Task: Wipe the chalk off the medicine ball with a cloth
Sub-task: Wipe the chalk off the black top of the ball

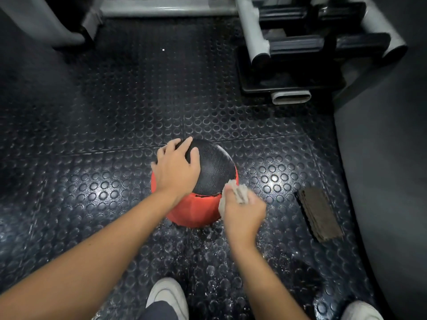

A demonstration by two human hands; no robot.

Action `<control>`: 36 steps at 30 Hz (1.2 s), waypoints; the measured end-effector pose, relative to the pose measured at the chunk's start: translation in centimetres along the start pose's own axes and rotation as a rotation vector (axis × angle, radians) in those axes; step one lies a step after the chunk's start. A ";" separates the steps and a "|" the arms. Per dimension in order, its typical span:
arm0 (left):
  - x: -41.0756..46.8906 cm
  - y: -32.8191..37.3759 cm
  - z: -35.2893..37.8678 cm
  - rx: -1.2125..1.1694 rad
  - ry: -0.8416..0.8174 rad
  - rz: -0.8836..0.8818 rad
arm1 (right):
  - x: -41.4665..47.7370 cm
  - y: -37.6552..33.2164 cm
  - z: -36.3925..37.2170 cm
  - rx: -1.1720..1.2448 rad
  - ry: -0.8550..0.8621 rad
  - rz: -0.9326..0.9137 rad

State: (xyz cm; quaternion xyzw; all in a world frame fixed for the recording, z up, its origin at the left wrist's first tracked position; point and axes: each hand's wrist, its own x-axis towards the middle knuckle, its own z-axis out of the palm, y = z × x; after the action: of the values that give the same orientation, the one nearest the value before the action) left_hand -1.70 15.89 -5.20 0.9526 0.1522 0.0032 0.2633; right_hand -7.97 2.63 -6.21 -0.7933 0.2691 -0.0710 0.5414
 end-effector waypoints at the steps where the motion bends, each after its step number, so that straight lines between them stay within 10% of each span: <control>1: -0.2 -0.1 0.0 0.002 0.001 0.017 | -0.3 0.4 0.0 0.049 0.006 0.030; 10: -0.4 -0.7 -0.1 -0.041 0.007 0.065 | 9.9 -2.3 0.7 0.025 -0.264 0.292; 17: 0.6 -1.8 -0.8 -0.083 -0.037 0.110 | 1.0 0.4 -0.6 0.063 -0.098 0.045; 26: -0.4 -2.8 -1.2 -0.128 -0.012 0.199 | 11.0 -2.6 1.4 -0.030 -0.436 0.093; 36: -0.1 -4.5 -1.7 -0.184 -0.034 0.241 | 5.2 -0.8 -0.8 0.017 -0.374 -0.053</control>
State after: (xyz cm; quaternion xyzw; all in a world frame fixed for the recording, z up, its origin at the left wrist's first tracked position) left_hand -3.29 20.39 -5.99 0.9357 0.0314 0.0324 0.3499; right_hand -3.63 -0.43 -6.15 -0.7949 0.1423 0.0613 0.5866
